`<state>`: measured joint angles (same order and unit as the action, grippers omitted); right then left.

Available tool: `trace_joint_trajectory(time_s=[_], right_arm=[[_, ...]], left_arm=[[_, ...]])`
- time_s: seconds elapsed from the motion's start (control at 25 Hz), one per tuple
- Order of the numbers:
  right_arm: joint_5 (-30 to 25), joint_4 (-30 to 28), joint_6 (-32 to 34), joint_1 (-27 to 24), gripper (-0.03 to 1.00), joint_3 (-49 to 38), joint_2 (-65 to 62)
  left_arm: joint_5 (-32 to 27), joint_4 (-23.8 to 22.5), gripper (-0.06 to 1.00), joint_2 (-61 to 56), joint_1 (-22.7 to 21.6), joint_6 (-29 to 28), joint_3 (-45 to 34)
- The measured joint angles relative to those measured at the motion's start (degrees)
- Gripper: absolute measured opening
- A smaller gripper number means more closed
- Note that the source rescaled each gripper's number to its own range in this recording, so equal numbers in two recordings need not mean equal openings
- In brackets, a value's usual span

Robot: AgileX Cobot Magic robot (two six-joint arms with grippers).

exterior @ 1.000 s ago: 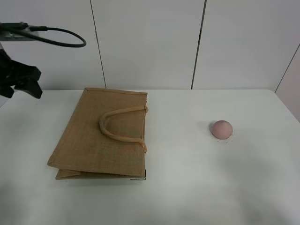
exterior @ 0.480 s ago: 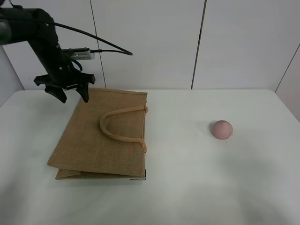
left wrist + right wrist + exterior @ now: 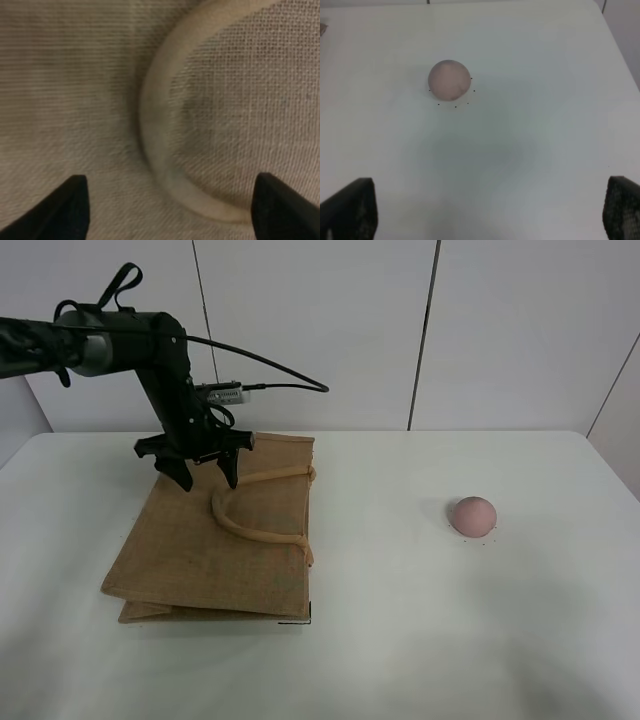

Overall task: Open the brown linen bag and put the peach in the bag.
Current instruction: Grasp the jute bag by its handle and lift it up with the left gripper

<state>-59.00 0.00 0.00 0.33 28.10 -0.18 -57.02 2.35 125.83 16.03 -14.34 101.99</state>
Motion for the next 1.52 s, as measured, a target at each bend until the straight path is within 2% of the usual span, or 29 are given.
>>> trace_joint_trajectory(time_s=[0.24,0.48,0.88,1.0,1.12,1.24,1.32,1.52], right_arm=[[0.0,0.39,0.0,0.0,1.0,0.0,0.0],[0.0,0.39,0.0,0.0,1.0,0.0,0.0],[0.0,0.45,0.0,0.0,1.0,0.0,0.0],[0.0,0.5,0.0,0.0,1.0,0.0,0.0],[0.0,0.51,0.0,0.0,1.0,0.0,0.0],[0.0,0.51,0.0,0.0,1.0,0.0,0.0],[0.0,0.56,0.0,0.0,1.0,0.0,0.0],[0.0,0.56,0.0,0.0,1.0,0.0,0.0]], left_arm=[[3.44,0.59,0.99,2.82,0.77,-0.21,0.0],[4.26,-1.43,0.99,5.48,0.77,-0.26,0.0],[5.28,-1.84,0.95,8.75,0.94,-0.32,0.0],[5.34,-2.35,0.82,8.96,0.94,-0.32,0.0],[5.28,-2.35,0.57,9.13,0.94,-0.38,0.0],[5.19,-2.35,0.27,9.14,0.94,-0.38,0.12],[5.19,-2.35,0.13,9.14,0.94,-0.38,0.17],[4.89,-2.35,0.1,9.14,0.94,-0.38,0.29]])
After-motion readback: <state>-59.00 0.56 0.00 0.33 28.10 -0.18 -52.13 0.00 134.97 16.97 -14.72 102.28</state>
